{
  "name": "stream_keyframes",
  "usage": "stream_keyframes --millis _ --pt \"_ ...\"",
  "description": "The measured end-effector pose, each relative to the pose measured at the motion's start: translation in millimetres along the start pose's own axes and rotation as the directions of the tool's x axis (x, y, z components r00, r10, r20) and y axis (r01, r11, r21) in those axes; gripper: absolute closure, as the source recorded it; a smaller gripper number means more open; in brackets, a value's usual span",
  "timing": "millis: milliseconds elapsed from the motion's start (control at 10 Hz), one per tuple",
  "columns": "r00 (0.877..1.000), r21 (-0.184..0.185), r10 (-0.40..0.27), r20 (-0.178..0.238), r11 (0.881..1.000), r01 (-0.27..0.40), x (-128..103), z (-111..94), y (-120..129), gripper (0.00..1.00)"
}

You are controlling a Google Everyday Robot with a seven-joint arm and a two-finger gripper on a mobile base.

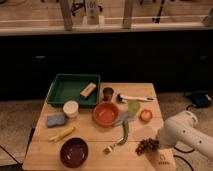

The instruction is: Place grapes in red bowl

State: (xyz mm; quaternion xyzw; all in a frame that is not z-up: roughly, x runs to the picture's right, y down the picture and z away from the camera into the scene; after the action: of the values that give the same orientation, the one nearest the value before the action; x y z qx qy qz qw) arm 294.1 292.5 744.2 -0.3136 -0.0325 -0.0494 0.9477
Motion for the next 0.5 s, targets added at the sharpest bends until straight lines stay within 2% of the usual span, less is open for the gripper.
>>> stream_keyframes --millis 200,500 --pt "1.0 0.003 -0.006 -0.006 1.0 0.006 -2 -10 -5 1.0" --pt "0.999 0.015 -0.029 -0.016 0.999 0.029 -15 -32 -26 1.0"
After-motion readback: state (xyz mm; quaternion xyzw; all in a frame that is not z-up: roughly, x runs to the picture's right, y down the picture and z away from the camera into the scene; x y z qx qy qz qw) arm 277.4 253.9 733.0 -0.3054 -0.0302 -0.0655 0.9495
